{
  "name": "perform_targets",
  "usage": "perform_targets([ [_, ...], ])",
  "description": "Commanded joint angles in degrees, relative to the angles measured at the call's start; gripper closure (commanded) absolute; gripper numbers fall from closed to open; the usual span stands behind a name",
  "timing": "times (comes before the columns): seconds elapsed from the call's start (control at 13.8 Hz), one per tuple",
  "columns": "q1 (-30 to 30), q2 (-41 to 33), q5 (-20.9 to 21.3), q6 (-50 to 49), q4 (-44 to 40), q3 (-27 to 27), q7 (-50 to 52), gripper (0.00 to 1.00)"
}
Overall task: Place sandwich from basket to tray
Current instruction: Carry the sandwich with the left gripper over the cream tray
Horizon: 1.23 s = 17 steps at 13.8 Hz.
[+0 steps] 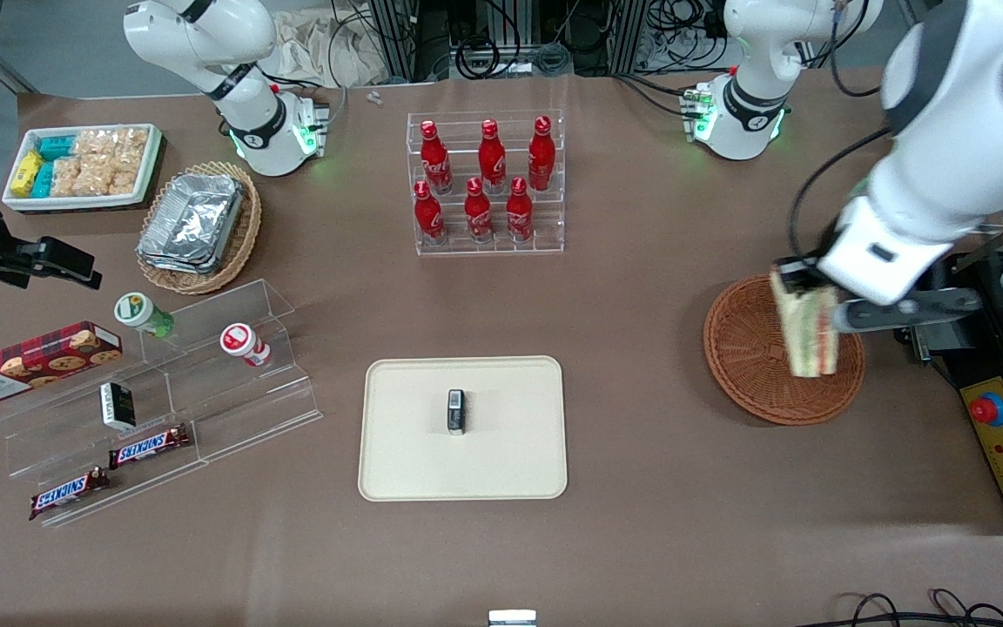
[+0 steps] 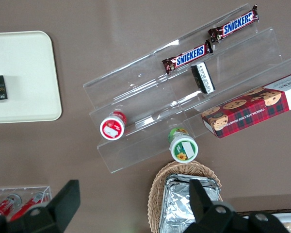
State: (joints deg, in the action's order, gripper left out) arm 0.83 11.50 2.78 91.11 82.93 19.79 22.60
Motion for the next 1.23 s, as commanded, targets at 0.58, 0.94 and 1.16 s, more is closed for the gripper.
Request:
perform_targets([
  [0.58,20.1,33.3,9.1,24.1,-19.5,2.2,11.4,1.0],
  [0.94,20.8,40.7,9.7,31.8,-19.3,2.0,11.6,1.0],
  [1.16,20.8,43.6,9.7,35.0,-19.3,2.0,12.5,1.0],
])
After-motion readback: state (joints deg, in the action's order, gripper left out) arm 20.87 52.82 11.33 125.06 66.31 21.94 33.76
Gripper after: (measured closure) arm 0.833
